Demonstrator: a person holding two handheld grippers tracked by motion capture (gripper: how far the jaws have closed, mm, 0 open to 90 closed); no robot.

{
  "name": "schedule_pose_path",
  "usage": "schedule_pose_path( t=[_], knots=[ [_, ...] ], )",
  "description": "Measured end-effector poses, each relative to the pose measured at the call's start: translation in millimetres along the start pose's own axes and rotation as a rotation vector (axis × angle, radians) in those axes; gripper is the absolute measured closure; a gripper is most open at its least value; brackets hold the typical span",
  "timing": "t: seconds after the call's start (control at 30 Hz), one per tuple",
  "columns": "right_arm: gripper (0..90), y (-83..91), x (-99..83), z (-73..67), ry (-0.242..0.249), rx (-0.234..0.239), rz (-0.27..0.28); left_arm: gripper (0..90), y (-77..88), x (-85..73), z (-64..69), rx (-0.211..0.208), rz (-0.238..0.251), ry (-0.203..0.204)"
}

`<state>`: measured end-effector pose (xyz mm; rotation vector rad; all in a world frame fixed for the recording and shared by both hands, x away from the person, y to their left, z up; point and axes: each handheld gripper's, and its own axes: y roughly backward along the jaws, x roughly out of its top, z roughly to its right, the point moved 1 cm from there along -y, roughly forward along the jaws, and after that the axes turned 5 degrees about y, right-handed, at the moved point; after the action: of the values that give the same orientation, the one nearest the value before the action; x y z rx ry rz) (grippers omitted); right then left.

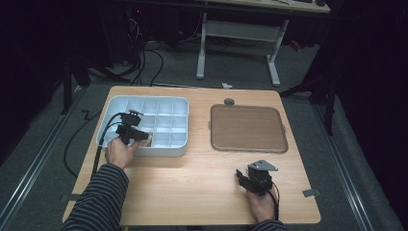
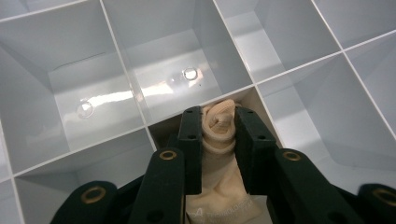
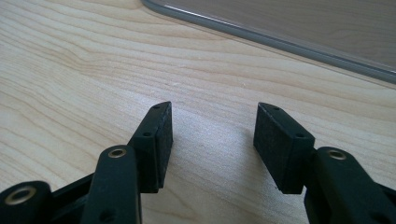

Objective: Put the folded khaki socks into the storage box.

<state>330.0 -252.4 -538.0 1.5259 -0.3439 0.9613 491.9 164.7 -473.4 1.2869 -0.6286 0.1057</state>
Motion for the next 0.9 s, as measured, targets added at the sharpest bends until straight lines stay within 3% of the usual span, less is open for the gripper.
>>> schedule_pose_path(
  t=[0.1,0.23,0.47,0.6,0.7,0.9],
  knots=[
    [47.0,0.0,-0.1,0.0,0.001,0.001,0.0,74.0,-5.4,-2.4,2.2,0.016,-0.022,-0.023],
    [46.9,0.0,0.0,0.0,0.001,0.002,0.0,72.5,-7.3,-0.9,0.6,0.007,-0.021,0.001],
    [46.2,-0.1,0.0,0.0,0.001,0.004,0.0,56.3,-8.4,-2.7,5.3,0.014,-0.031,-0.028],
    [45.9,-0.1,0.0,0.0,0.003,0.006,0.0,54.3,-3.6,-3.6,5.3,0.009,-0.012,-0.033],
    [45.6,-0.2,0.0,-0.1,0.003,0.007,0.0,46.9,2.0,-3.2,5.1,-0.007,0.015,-0.023],
    [45.4,-0.2,0.0,-0.1,0.004,0.007,0.0,41.3,9.0,-3.7,6.2,0.004,0.047,-0.031]
  ],
)
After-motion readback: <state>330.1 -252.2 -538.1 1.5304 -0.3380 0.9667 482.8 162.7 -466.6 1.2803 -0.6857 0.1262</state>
